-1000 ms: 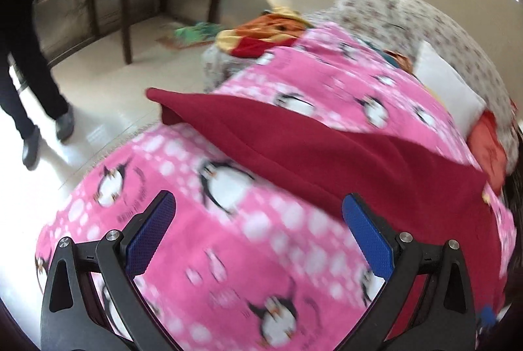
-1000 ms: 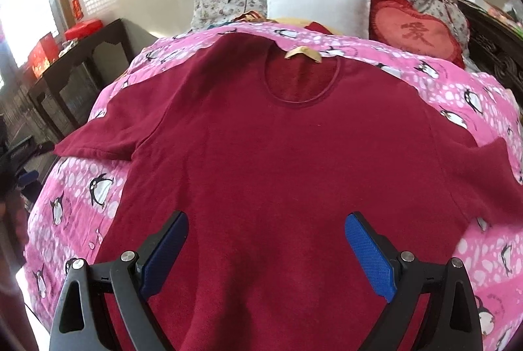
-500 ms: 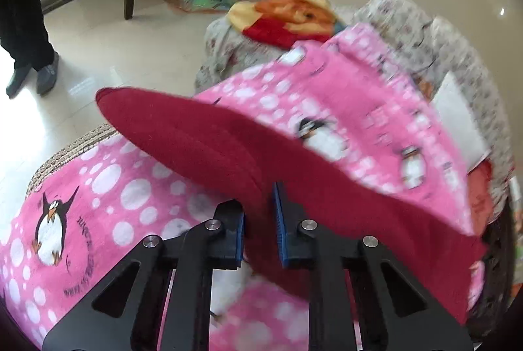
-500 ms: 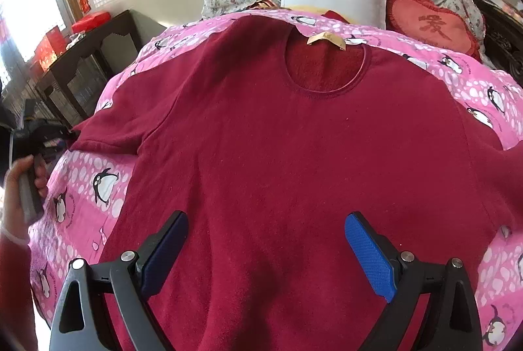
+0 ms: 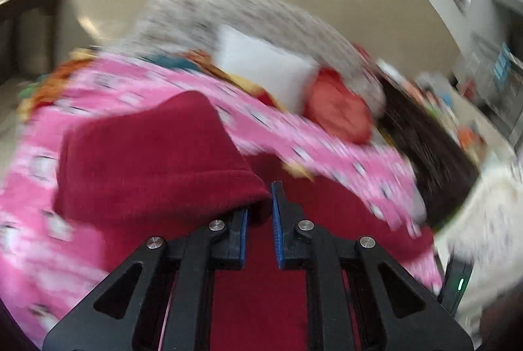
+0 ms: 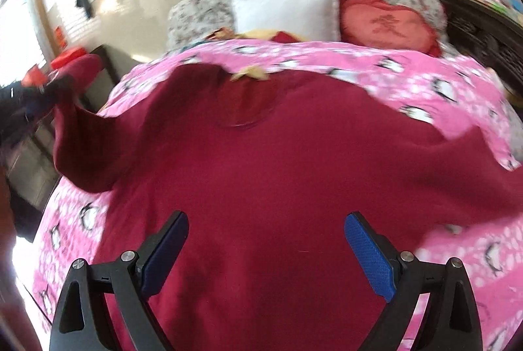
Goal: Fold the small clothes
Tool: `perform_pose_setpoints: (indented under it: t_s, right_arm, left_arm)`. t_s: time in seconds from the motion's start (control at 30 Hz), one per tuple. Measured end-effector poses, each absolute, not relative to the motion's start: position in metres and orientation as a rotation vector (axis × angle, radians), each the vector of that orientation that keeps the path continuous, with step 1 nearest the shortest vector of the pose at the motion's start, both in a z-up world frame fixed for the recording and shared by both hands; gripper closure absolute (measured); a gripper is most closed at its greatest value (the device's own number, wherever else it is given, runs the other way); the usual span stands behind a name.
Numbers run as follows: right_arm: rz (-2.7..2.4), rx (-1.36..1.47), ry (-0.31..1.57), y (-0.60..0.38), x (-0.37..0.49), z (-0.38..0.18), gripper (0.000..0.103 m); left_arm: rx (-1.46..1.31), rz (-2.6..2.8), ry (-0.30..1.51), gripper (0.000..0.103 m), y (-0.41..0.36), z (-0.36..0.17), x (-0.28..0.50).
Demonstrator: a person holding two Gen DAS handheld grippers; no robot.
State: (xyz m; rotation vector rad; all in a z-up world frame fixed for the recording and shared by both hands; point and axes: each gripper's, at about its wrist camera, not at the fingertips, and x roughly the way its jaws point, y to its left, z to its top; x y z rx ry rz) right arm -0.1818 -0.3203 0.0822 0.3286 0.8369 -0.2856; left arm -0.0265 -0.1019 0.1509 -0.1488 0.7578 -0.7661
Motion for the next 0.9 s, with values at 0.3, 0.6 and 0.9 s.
perform_pose_setpoints:
  t_s: [0.3,0.6,0.9]
  right_arm:
    - [-0.43,0.399,0.841,-0.383,-0.226,0.078,0.007]
    - [-0.248,0.422,0.811,-0.359,-0.204,0.085,0.007]
    - [-0.196,0.133,0.806,-0.276,-0.127,0.094,0.007]
  left_arm:
    - [0.162,-1.038,0.848,0.091,-0.2,0.079,-0.101]
    - [0.141,-0.826,0.632,0.023,-0.072,0.123,-0.092]
    - [0.129,-0.643,0.769,0.023,-0.053,0.075,-0.04]
